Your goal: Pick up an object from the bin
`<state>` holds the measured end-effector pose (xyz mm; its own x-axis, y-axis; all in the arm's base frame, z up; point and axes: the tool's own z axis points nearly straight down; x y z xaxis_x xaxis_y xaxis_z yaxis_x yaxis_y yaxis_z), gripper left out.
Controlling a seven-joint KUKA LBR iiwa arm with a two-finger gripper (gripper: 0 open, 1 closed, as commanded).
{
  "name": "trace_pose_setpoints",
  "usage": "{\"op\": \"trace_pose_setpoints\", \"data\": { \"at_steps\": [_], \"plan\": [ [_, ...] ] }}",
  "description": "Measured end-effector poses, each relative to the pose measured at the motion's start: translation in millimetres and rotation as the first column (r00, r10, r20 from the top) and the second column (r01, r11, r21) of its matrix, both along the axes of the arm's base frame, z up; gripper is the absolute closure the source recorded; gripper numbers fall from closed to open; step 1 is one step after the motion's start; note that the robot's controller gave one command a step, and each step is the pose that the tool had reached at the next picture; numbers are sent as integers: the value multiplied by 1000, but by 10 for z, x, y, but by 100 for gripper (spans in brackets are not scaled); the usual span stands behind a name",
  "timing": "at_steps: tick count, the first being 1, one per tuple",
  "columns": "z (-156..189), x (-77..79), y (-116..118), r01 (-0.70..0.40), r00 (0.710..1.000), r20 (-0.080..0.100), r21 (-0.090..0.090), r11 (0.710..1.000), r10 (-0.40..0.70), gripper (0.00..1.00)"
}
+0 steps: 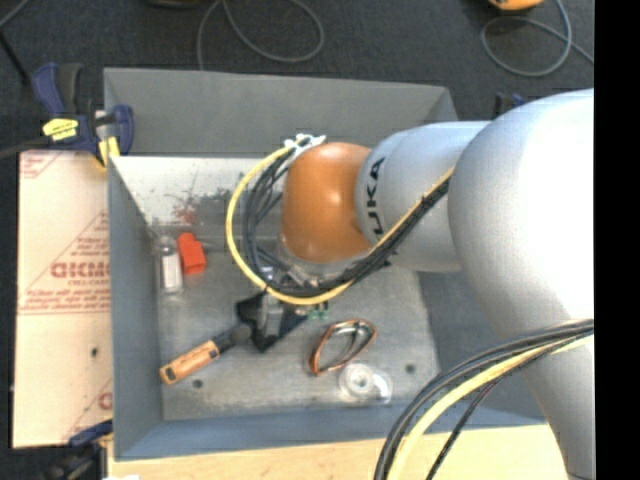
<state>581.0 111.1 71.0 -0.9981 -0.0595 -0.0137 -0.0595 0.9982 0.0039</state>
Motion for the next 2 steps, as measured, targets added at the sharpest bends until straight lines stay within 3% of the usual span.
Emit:
{"op": "trace_pose_setpoints", "data": {
  "at_steps": [1, 2],
  "plan": [
    [1207, -163, -83, -2, 1000, 2, 0, 1000, 2, 100],
    [1205, -164, -82, -1, 1000, 2, 0, 1000, 1, 100]
  ]
}}
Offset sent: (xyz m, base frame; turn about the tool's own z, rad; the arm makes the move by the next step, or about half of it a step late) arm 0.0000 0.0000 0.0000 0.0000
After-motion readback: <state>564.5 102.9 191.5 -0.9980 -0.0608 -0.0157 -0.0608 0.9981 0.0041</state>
